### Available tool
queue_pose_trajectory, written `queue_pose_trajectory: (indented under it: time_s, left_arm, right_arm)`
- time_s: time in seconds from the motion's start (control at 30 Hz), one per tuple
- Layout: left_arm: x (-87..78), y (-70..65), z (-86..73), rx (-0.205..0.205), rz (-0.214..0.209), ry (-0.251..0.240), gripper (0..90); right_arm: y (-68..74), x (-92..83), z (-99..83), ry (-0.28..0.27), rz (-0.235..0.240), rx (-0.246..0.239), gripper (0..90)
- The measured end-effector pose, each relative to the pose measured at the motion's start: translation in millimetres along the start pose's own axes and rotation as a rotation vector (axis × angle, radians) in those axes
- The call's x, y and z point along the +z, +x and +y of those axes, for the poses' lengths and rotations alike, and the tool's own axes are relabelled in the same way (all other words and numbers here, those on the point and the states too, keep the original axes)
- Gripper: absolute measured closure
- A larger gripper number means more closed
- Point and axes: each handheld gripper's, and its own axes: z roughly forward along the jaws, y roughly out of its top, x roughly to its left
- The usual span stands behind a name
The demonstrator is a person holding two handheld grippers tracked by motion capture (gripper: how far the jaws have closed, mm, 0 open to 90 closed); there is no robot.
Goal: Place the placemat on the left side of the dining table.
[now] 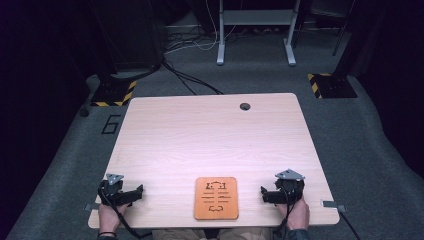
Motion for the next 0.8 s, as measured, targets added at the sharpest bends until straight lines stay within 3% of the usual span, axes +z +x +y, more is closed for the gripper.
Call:
queue_pose_trajectory:
  time_s: [0.5, 0.57, 0.67, 0.8]
  left_arm:
    - [0.5, 0.0, 0.6, 0.006, -0.001, 0.000, 0.0]
    - [0.3, 0.1, 0.7, 0.007, -0.002, 0.002, 0.0]
    - [0.4, 0.1, 0.8, 0.006, -0.003, 0.002, 0.0]
    - [0.5, -0.1, 0.7, 0.006, -0.001, 0.000, 0.0]
  right_arm:
    - [0.1, -0.5, 3.2, 0.025, -0.007, 0.026, 0.0]
    - [-2.4, -2.6, 3.8, 0.022, 0.016, 0.064, 0.0]
    - [-1.8, -4.3, 3.0, 0.018, 0.036, 0.080, 0.0]
    - [9.8, -8.0, 5.3, 0.030, 0.088, 0.070, 0.0]
